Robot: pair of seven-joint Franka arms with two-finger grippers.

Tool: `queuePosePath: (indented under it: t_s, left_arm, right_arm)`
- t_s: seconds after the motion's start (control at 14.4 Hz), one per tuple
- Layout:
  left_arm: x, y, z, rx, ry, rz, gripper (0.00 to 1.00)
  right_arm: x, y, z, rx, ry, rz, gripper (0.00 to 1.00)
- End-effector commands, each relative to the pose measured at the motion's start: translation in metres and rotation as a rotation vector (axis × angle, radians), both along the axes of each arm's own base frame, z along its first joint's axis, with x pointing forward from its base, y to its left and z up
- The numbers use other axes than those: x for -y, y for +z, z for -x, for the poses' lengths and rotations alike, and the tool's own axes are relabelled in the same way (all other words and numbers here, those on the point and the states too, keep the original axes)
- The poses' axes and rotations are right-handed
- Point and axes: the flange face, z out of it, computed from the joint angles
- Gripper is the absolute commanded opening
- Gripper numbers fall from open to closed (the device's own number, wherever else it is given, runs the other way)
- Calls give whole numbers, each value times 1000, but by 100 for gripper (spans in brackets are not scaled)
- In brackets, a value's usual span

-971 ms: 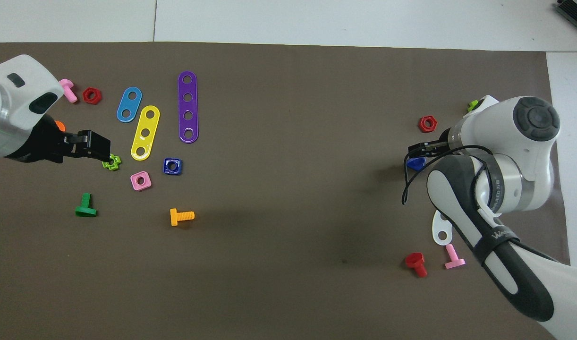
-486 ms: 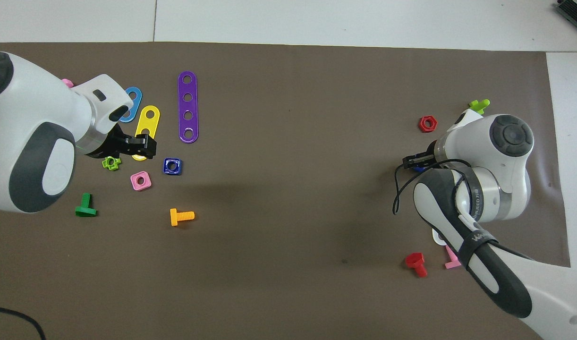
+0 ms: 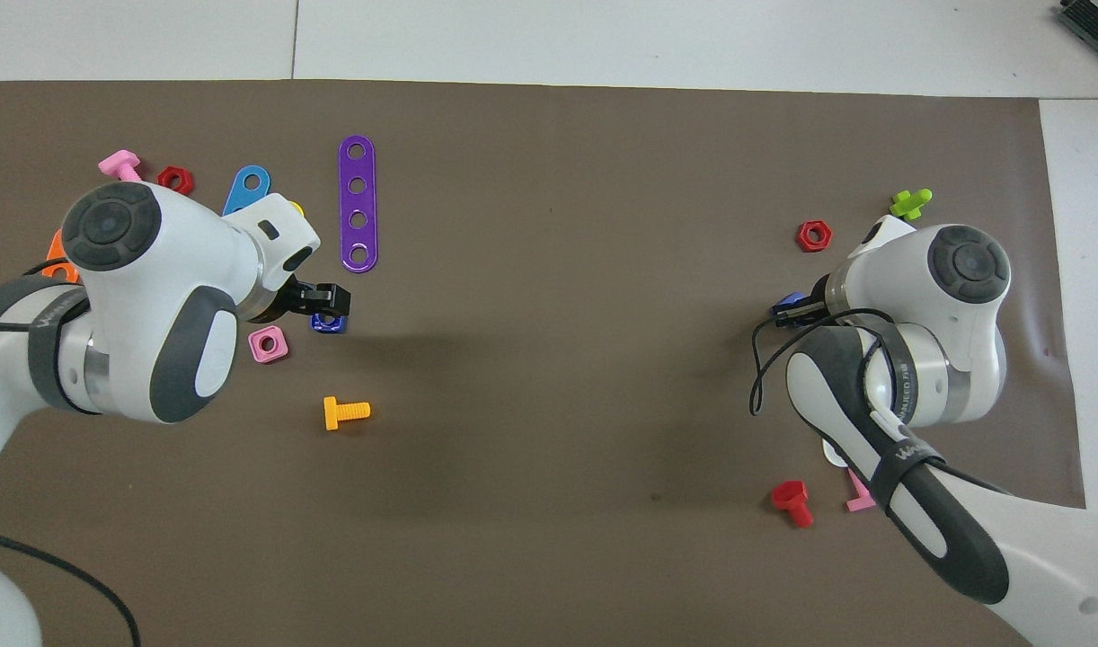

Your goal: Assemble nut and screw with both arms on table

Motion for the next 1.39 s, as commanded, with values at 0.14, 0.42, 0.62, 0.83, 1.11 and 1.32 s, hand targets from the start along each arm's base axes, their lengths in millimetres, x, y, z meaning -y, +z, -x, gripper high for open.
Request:
queuePosePath:
  t_s: [0.14, 0.42, 0.62, 0.83, 1.11, 1.32]
  left_arm:
    - [-4, -53, -10, -12, -114, 8, 85]
    - [-1, -69, -12, -6, -117, 10, 83]
    - [-4, -77, -8, -13, -105, 8, 80]
    - [-6, -83, -1, -34, -97, 4, 77]
    - [-3, -87, 4, -43, -22, 1, 75]
    - [-2, -86, 2, -31, -20, 3, 72]
  right_arm:
    - [4, -2, -2, 34, 14, -17, 40]
    - [5, -2, -2, 35, 13, -18, 26]
    - [5, -2, -2, 34, -24, -40, 0]
    - [4, 5, -6, 43, -41, -44, 0]
    - [-29, 83, -30, 40, -157, -69, 0]
    - [-100, 117, -37, 63, -226, -81, 0]
